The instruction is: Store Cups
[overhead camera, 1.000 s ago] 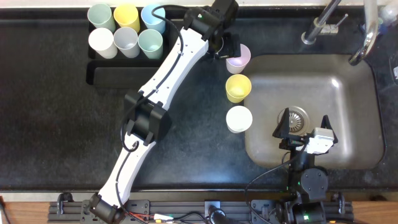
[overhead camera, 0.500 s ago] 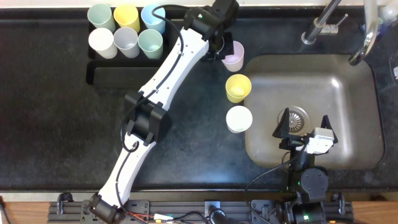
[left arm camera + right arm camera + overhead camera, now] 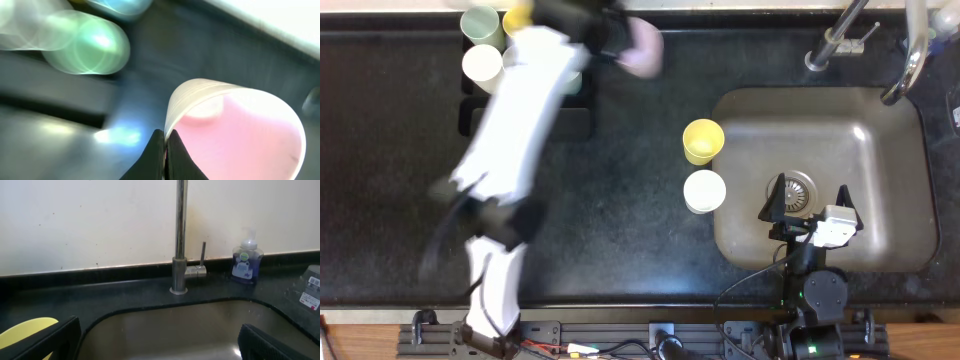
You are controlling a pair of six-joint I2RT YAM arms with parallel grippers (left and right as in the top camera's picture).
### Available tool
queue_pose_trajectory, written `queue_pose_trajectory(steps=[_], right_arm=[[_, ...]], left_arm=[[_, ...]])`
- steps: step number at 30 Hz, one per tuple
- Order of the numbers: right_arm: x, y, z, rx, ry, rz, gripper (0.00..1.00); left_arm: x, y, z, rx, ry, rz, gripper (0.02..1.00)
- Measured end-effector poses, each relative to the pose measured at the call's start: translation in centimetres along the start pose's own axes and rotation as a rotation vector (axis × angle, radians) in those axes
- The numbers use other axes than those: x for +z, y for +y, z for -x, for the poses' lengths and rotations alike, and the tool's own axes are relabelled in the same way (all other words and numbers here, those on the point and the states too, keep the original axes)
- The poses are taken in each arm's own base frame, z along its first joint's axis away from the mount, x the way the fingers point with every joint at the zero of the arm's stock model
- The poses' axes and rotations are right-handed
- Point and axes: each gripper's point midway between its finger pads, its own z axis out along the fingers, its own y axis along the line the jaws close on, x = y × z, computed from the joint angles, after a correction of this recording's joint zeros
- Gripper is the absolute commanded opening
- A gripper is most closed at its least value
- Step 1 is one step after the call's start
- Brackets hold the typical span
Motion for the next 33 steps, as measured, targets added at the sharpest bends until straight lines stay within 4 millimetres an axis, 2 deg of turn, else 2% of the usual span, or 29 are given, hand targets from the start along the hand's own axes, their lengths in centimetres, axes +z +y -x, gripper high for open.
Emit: queue_pose_trajectory(steps=[3, 5, 6, 8, 10, 13, 16, 22, 29, 33], right_arm=[[0.0, 0.0, 0.0, 0.0, 0.0, 0.0, 0.998], [0.0, 0.0, 0.0, 0.0, 0.0, 0.0, 0.998], [0.0, 0.0, 0.0, 0.0, 0.0, 0.0, 0.996], [0.0, 0.0, 0.0, 0.0, 0.0, 0.0, 0.998], [0.0, 0.0, 0.0, 0.001, -0.001, 0.0, 0.996], [0.0, 0.0, 0.0, 0.0, 0.0, 0.0, 0.996], [0.0, 0.0, 0.0, 0.0, 0.0, 0.0, 0.998], [0.0, 0.0, 0.0, 0.001, 0.0, 0.0, 0.998], [0.0, 0.0, 0.0, 0.0, 0.0, 0.0, 0.996], [0.0, 0.0, 0.0, 0.0, 0.0, 0.0, 0.998]], left_arm=[[-7.0, 7.2, 3.2, -0.176, -0.146, 0.043, 0.036], [-9.1, 11.4, 3.7, -0.268, -0.203, 0.083, 0.036], [-9.3, 13.1, 3.6, -0.307, -0.214, 0.104, 0.036], [-8.2, 15.6, 3.0, -0.355, -0.206, 0.143, 0.036], [-5.7, 17.8, 2.3, -0.399, -0.167, 0.195, 0.036], [-0.8, 20.9, 0.8, -0.459, -0.064, 0.295, 0.036], [1.9, 23.0, -0.1, -0.507, -0.008, 0.345, 0.036], [2.9, 24.9, 0.6, -0.578, -0.032, 0.336, 0.036], [5.8, 26.3, -0.1, -0.616, -0.027, 0.318, 0.036], [6.6, 26.7, 0.0, -0.631, -0.032, 0.3, 0.036]])
